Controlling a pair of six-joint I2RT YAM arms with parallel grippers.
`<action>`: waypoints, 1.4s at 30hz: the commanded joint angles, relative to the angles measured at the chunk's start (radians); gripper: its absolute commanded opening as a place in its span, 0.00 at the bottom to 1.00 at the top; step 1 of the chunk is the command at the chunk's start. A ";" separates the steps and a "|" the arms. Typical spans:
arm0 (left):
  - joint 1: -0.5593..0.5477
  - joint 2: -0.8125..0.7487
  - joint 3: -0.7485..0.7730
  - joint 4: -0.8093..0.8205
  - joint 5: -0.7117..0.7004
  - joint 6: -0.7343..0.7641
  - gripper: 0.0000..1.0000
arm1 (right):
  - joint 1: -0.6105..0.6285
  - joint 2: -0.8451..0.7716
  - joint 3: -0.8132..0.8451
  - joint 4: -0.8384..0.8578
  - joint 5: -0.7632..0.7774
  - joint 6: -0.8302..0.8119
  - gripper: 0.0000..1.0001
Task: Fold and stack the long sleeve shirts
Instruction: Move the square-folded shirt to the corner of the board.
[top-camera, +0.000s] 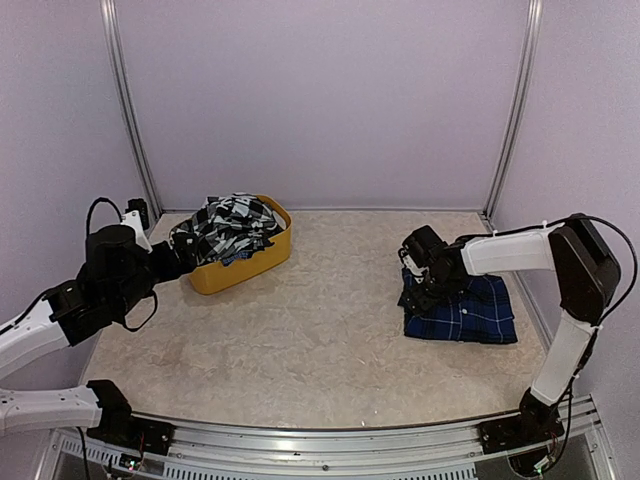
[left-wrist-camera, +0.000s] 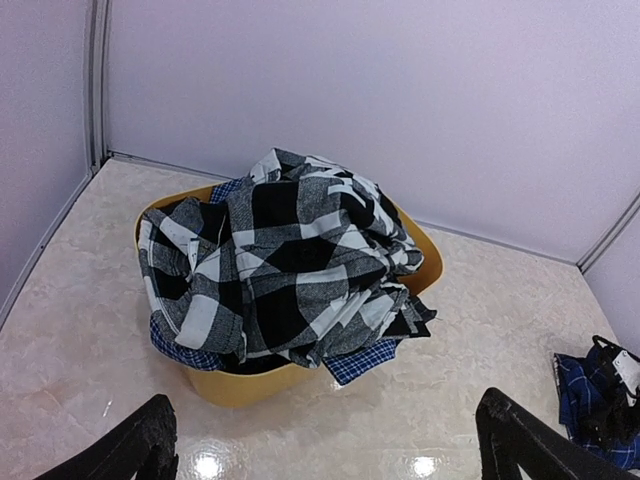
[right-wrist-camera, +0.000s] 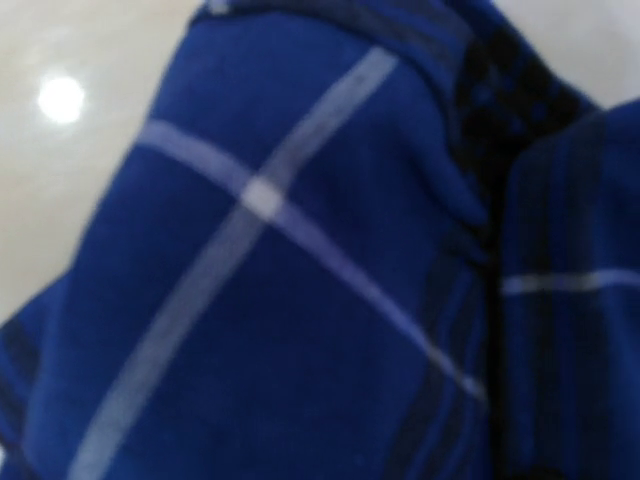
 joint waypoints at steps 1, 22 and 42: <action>-0.002 -0.015 -0.002 -0.012 -0.014 0.006 0.99 | -0.024 0.028 0.058 -0.021 0.097 -0.015 0.93; -0.001 0.066 0.010 0.035 0.034 0.014 0.99 | -0.060 -0.381 -0.329 0.050 -0.199 0.418 0.98; -0.001 0.066 0.032 0.007 0.033 0.024 0.99 | -0.350 0.016 -0.094 0.180 -0.371 0.154 0.93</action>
